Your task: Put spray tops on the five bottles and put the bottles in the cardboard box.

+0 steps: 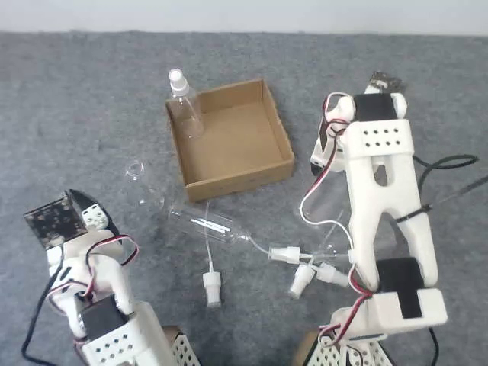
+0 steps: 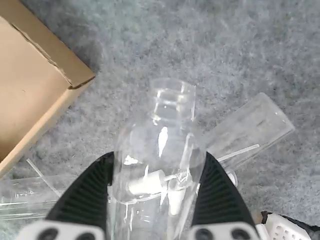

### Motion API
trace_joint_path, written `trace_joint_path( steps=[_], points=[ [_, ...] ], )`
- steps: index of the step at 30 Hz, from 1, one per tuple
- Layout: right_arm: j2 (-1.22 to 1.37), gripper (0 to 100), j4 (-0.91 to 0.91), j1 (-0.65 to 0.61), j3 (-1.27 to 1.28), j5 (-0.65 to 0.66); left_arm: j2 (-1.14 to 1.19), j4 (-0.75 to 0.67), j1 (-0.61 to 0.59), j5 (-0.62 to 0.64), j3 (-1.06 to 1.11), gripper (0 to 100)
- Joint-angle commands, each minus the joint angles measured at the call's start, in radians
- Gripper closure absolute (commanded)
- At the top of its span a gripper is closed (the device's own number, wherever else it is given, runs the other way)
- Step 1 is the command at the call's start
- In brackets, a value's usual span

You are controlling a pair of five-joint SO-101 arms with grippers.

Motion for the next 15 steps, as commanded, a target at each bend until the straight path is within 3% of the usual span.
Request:
trace_joint_path(
  steps=[1, 10, 15],
  points=[
    [-0.154, 99.2, 0.027, -0.053, 0.046, 0.017, -0.023, -0.006, -0.005, -0.017, -0.021, 98],
    [-0.200, 99.2, 0.038, -0.074, 0.072, 0.028, -0.023, 0.163, -0.003, -0.020, -0.120, 97],
    [-0.200, 99.2, 0.039, -0.074, 0.074, 0.213, -0.021, 0.195, 0.003, -0.014, -0.122, 84]
  ],
)
